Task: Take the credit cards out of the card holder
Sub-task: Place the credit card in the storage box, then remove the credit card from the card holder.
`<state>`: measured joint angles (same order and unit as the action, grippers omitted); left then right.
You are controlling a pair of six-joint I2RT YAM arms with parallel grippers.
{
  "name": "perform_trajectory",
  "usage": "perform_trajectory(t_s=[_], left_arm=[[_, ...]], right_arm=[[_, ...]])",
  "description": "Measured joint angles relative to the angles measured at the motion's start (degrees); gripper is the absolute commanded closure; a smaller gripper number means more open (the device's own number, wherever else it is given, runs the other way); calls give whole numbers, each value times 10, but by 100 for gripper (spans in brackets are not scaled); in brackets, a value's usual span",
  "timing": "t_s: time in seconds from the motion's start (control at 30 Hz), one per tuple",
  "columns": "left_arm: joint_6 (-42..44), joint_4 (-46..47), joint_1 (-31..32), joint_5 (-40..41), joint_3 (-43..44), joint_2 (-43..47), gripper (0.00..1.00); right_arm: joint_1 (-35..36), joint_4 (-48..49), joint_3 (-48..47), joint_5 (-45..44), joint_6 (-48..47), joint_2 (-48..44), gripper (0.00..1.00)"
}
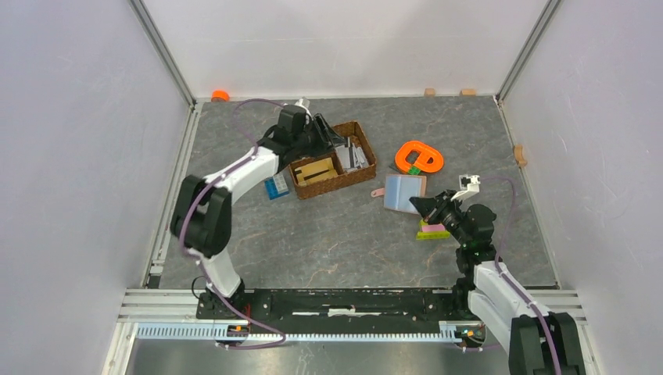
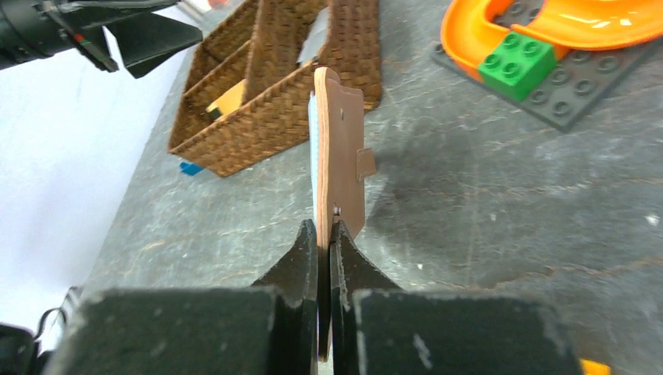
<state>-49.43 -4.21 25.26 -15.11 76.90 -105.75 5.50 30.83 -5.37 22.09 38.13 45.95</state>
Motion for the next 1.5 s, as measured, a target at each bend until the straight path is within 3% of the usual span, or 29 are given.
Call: perform_trajectory(t_s=[0.03, 0.1, 0.2, 0.37, 0.47, 0.7, 0.9, 1.03, 1.33, 1.5], left_arm=[[0, 3, 2, 0, -20, 28, 38], [0, 20, 9, 0, -72, 93, 14], [-2, 82, 32, 0, -181, 193, 5], [2, 197, 75, -10, -365, 285, 6], [9, 232, 83, -29, -403, 284, 6], [24, 375, 117, -86, -417, 270, 4], [-5, 525, 117, -136, -436, 221, 12], [-23, 568, 117, -157, -436, 201, 14], [-41, 593, 117, -163, -439, 202, 9], [-19, 451, 111, -67, -450, 267, 5]], right_arm=[[0, 16, 0, 15, 5, 10, 100], [0, 53, 0, 45, 20, 30, 100], [0, 121, 0, 91, 50, 57, 100], [0, 196, 0, 151, 95, 73, 100], [0, 222, 0, 177, 114, 70, 100], [0, 303, -7, 237, 174, 70, 100], [0, 438, -7, 269, 261, 115, 100], [0, 505, -4, 275, 313, 153, 100], [0, 529, 0, 280, 370, 200, 100], [0, 529, 0, 279, 346, 176, 100]])
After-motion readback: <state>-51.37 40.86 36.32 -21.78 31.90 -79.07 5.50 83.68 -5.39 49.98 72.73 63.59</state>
